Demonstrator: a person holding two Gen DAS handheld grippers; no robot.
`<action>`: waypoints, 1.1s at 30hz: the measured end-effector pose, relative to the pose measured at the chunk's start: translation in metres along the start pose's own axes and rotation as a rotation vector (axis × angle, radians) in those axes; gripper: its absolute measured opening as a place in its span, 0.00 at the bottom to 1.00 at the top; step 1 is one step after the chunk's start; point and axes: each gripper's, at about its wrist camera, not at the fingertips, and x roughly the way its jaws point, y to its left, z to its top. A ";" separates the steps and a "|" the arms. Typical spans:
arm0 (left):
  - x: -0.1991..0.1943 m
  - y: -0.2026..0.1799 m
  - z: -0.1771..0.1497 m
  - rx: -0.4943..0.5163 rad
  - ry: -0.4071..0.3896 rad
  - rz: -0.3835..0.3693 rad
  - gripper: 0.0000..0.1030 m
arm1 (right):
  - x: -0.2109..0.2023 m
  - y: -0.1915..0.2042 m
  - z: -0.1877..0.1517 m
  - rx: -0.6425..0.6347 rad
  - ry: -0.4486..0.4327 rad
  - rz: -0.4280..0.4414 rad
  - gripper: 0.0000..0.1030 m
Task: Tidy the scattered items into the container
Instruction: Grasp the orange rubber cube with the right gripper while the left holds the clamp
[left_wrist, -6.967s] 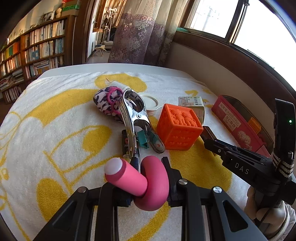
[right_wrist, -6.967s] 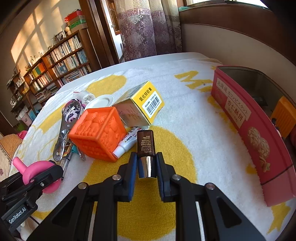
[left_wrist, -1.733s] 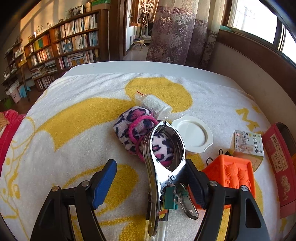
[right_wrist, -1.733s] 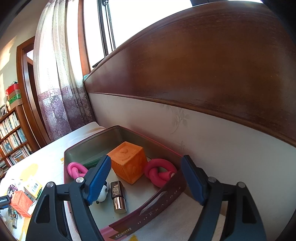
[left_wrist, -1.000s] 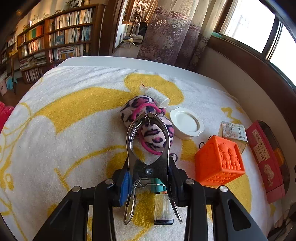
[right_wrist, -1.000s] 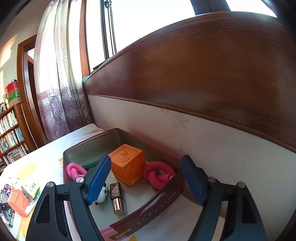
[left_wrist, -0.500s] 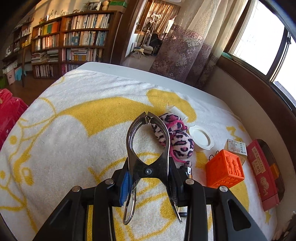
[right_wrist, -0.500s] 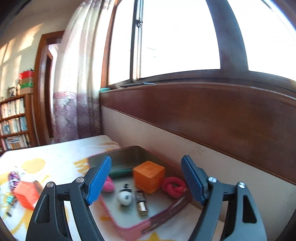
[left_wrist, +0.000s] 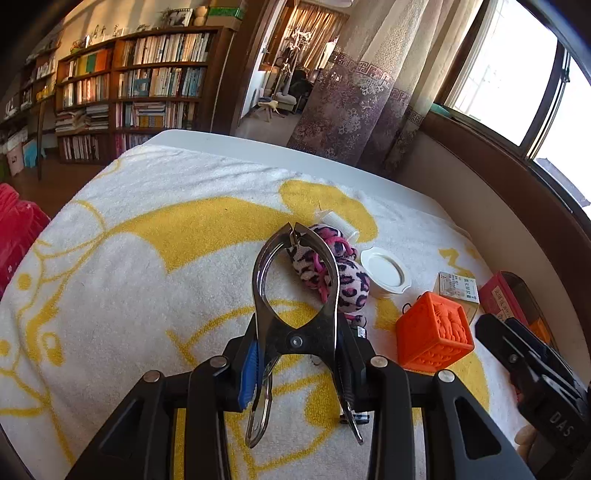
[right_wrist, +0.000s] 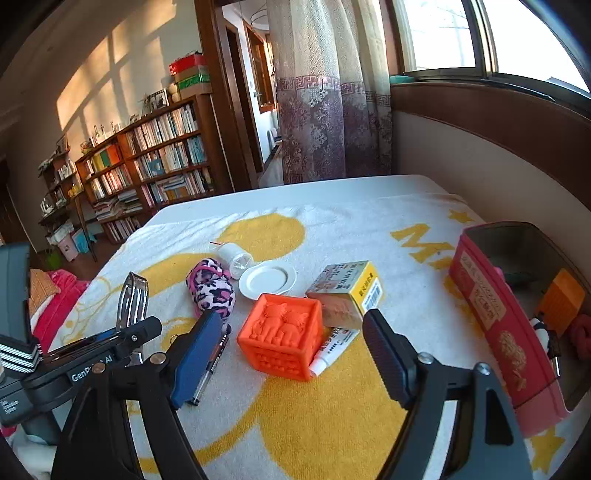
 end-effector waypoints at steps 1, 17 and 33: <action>-0.002 0.000 0.001 -0.002 -0.009 0.002 0.37 | 0.011 0.004 0.000 -0.009 0.018 -0.011 0.80; -0.006 0.001 0.000 -0.004 -0.026 0.014 0.37 | 0.038 0.010 -0.017 -0.028 0.130 0.026 0.60; -0.005 -0.026 -0.008 0.066 -0.015 0.016 0.37 | -0.063 -0.050 -0.019 0.099 -0.104 -0.057 0.61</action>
